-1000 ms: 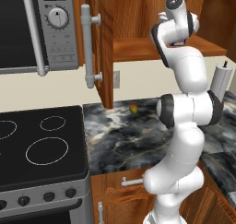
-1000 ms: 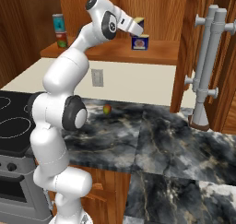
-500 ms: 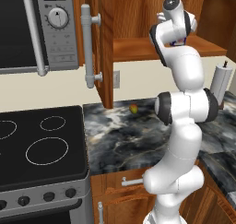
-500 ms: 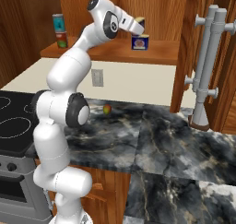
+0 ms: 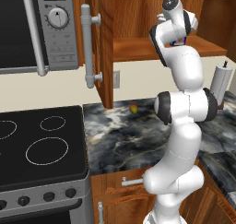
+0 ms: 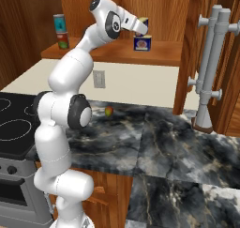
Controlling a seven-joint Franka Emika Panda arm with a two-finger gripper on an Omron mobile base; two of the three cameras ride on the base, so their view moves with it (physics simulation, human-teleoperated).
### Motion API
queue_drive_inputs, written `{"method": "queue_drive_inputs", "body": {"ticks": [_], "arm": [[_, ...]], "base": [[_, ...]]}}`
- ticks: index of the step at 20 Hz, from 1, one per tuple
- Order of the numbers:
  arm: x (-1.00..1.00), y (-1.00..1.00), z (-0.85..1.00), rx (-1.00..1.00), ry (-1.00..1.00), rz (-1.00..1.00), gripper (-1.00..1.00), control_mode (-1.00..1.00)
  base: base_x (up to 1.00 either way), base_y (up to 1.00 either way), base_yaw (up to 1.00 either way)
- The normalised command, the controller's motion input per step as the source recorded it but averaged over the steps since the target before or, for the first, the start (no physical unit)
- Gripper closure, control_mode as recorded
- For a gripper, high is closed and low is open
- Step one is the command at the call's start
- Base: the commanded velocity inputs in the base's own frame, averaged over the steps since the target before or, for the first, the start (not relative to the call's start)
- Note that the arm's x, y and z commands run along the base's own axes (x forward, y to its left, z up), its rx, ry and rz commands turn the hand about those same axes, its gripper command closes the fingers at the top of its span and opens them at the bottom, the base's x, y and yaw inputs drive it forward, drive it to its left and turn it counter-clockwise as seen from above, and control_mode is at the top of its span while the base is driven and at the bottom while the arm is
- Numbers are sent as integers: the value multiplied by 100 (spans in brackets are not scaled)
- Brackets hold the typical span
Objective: Stack two cans on top of the other two cans in the cabinet.
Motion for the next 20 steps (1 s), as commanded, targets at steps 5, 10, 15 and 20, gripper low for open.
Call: {"method": "queue_drive_inputs", "body": {"ticks": [5,10,15,20], "arm": [[0,-2,-9,0,4,0,100,-100],[0,0,-13,0,1,0,100,-100],[0,0,-13,0,0,0,100,-100],[0,-1,-14,0,0,0,-100,-100]], "base": [[0,0,0],[0,0,0],[0,0,0],[0,0,0]]}}
